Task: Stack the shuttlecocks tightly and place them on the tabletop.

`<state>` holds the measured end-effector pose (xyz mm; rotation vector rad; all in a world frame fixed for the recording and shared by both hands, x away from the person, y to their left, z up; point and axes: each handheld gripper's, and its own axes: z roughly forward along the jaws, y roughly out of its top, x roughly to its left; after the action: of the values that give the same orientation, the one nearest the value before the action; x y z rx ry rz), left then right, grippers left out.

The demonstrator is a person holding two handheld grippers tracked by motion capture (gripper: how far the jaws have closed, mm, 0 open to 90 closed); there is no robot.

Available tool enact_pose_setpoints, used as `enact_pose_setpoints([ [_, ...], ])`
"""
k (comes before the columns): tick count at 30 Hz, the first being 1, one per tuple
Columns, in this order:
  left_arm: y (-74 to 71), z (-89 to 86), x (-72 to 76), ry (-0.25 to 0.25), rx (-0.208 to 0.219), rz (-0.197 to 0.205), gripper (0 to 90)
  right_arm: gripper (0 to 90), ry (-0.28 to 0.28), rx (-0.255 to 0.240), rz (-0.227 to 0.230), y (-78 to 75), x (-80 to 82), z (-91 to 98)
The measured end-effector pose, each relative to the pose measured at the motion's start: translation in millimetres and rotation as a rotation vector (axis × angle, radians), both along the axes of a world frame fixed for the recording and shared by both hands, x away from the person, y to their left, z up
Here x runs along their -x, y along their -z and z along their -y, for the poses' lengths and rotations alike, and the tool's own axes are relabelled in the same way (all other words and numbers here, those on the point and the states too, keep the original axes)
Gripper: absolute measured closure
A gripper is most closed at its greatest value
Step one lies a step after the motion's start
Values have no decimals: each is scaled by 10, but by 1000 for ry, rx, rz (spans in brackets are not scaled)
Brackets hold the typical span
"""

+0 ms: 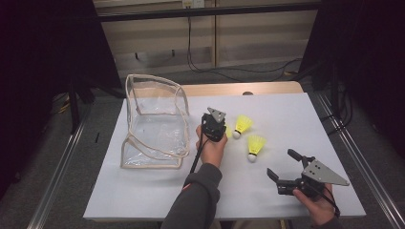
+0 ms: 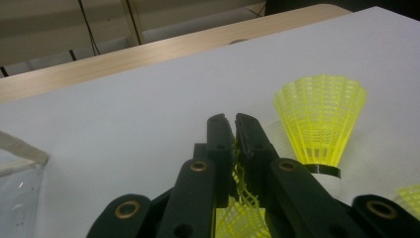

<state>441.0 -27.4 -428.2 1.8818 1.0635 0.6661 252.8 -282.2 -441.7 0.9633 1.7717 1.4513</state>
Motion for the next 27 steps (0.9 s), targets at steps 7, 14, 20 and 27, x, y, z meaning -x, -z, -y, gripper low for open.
enact_pose_setpoints([
  [7,-43,-72,-4,-22,-14,15,887,33,0,-1,0,0,-1,-1],
  [14,-68,-134,-16,-55,-22,21,892,33,-2,-2,0,-1,-1,-2],
  [20,-95,-158,-24,-68,-25,35,893,33,-2,-2,0,0,-1,-3],
  [27,-51,-165,-46,-64,-39,29,891,33,-3,-2,1,0,0,-2],
])
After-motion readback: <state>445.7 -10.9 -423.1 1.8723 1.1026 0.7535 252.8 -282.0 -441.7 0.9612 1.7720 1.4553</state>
